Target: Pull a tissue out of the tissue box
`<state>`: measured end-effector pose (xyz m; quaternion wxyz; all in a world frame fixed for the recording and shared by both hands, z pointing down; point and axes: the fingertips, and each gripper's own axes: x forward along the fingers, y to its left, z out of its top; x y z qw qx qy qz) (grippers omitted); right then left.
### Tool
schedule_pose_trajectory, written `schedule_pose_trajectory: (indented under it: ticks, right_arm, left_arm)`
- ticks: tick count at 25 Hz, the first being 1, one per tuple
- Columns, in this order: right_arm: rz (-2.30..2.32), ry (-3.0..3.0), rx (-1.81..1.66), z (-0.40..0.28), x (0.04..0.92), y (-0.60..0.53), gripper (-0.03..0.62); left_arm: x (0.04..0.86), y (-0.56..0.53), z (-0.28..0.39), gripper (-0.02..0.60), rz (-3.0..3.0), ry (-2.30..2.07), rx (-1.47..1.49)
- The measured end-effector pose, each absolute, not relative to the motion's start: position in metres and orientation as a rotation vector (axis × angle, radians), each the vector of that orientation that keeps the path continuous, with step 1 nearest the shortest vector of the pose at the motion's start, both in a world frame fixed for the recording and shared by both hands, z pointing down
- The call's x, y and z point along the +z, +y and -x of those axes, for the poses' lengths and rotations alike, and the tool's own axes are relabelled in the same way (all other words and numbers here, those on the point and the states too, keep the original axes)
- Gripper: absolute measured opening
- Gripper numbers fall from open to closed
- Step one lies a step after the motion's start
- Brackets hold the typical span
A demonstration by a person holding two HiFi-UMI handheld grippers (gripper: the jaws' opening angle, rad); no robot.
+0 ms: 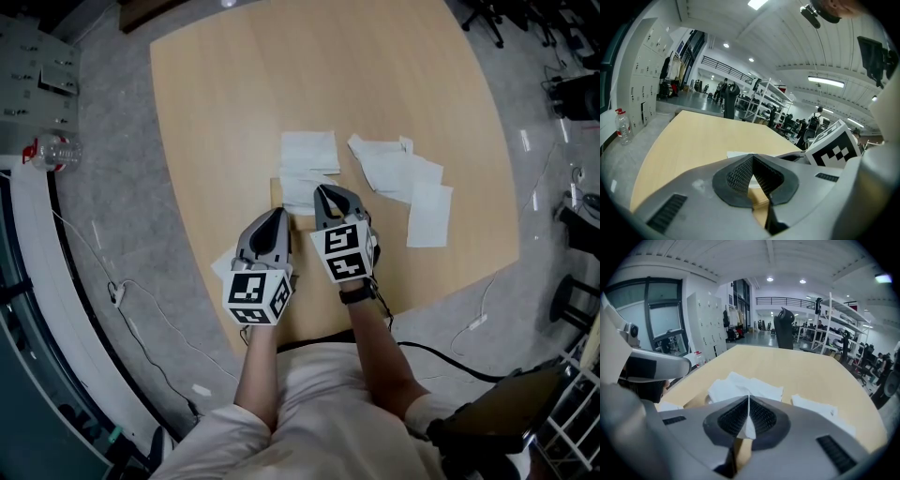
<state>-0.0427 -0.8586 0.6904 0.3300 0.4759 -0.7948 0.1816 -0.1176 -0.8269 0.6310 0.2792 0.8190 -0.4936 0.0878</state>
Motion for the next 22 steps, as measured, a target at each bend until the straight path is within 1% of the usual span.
schedule_pose_trajectory:
  ticks: [14, 22]
  right_arm:
    - [-1.357, -2.180, 0.409, 0.039, 0.612, -0.853, 0.008]
    - [-1.458, -2.164, 0.375, 0.012, 0.585, -0.838, 0.008]
  left_arm:
    - [0.597, -0.814, 0.115, 0.002, -2.255, -1.345, 0.187]
    - [0.578, -0.803, 0.099, 0.002, -2.320, -1.309, 0.171]
